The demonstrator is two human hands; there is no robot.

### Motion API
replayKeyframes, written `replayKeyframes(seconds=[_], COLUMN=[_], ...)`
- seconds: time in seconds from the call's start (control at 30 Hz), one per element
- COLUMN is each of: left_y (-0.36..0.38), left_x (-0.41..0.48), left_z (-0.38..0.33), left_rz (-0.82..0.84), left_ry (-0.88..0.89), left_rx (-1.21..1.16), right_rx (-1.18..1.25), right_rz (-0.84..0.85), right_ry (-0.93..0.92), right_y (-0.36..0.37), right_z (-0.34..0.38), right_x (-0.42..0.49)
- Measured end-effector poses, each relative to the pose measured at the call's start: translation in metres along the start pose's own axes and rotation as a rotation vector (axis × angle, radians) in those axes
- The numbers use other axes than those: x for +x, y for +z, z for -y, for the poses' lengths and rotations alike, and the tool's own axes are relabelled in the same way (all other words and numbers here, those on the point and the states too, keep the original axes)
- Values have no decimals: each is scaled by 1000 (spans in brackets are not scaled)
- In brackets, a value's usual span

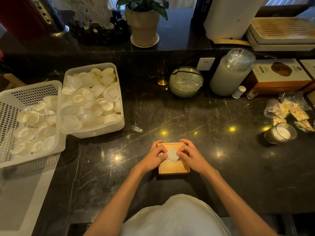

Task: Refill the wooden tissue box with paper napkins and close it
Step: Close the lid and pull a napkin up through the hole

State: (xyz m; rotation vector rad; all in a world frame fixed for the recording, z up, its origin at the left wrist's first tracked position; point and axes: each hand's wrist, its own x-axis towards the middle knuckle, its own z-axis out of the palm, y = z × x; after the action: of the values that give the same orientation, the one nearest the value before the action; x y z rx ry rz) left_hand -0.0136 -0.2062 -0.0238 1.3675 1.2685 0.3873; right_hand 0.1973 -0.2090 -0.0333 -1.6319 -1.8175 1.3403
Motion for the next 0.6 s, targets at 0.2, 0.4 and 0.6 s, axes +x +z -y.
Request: replayKeyframes(seconds=[0.2, 0.4, 0.6], left_y=[-1, 11, 43], left_x=[-2, -23, -32], left_z=[4, 4, 23], left_rz=[-11, -160, -101], left_ry=[22, -142, -184], left_rx=[-30, -425, -541], right_rx=[92, 743, 795], right_rz=[7, -33, -39], right_ry=[22, 271, 341], right_y=[-3, 6, 25], right_z=[5, 11, 8], right_x=[-5, -28, -36])
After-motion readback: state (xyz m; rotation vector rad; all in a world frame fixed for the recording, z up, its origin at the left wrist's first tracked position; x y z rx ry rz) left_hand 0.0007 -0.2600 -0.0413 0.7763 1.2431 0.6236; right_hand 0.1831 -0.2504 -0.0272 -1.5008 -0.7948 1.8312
